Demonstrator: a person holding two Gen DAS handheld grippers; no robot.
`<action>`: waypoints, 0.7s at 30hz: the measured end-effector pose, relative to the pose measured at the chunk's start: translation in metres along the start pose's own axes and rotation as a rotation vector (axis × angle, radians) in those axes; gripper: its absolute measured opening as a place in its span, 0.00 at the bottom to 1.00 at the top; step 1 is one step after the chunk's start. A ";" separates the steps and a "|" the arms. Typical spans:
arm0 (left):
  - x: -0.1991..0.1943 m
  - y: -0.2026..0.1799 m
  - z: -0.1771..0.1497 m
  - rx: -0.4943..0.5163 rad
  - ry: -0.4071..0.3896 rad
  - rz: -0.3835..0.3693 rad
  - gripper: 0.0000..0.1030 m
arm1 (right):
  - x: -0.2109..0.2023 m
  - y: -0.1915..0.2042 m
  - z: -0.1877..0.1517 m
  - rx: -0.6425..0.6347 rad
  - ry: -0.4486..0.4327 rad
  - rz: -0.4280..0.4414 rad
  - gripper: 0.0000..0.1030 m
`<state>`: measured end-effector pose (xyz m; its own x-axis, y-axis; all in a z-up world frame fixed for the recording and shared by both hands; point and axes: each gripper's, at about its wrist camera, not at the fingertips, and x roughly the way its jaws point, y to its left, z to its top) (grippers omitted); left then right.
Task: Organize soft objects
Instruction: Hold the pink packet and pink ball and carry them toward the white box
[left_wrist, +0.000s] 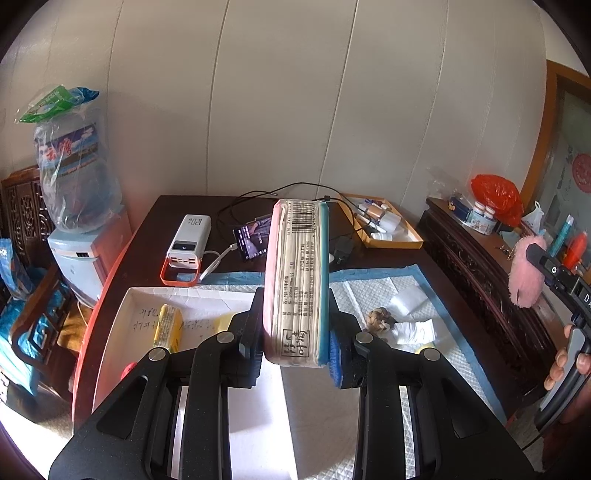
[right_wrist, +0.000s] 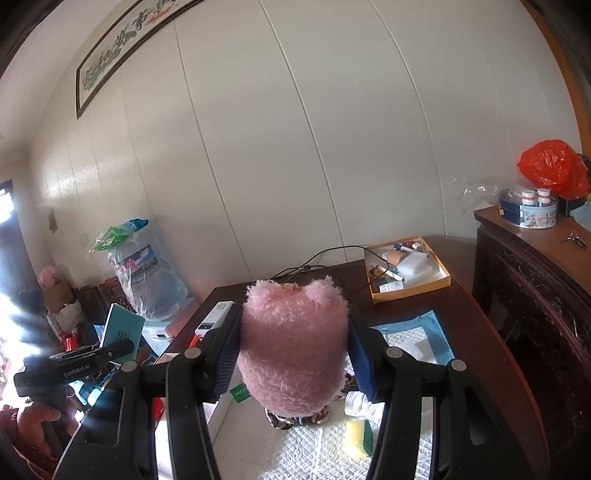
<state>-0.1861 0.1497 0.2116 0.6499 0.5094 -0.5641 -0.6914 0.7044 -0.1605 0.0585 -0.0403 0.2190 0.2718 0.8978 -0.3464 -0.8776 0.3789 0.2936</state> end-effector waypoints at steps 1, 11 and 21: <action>-0.001 0.002 0.000 -0.003 0.000 0.001 0.26 | 0.000 0.001 0.000 -0.001 0.002 0.002 0.52; -0.005 0.012 -0.004 -0.023 0.003 0.013 0.26 | 0.005 0.014 -0.002 -0.014 0.022 0.026 0.52; -0.012 0.023 -0.006 -0.036 0.001 0.030 0.26 | 0.012 0.028 -0.004 -0.027 0.036 0.053 0.52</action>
<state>-0.2117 0.1571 0.2094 0.6286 0.5289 -0.5702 -0.7211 0.6711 -0.1724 0.0359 -0.0199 0.2198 0.2110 0.9077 -0.3627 -0.9009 0.3245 0.2881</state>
